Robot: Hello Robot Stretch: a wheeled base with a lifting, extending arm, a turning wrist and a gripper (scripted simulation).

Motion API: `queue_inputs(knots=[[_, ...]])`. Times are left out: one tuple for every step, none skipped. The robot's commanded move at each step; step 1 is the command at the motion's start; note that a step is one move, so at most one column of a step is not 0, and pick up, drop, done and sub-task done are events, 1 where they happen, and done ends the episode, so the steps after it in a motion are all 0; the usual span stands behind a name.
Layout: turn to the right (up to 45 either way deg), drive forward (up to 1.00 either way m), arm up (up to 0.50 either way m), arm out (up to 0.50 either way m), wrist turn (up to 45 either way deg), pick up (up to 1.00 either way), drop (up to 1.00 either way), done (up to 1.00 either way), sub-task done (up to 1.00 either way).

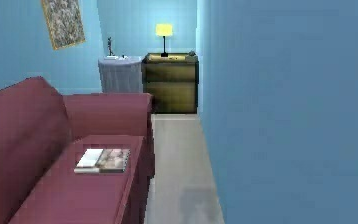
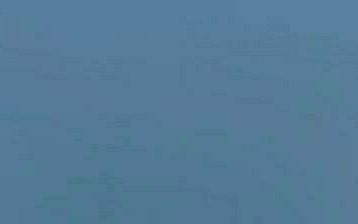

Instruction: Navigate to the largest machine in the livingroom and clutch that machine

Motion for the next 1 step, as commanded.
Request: queue_inputs(knots=[[0.0, 1.0, 0.0, 0.0, 0.0, 0.0, 0.0, 0.0, 0.0]])
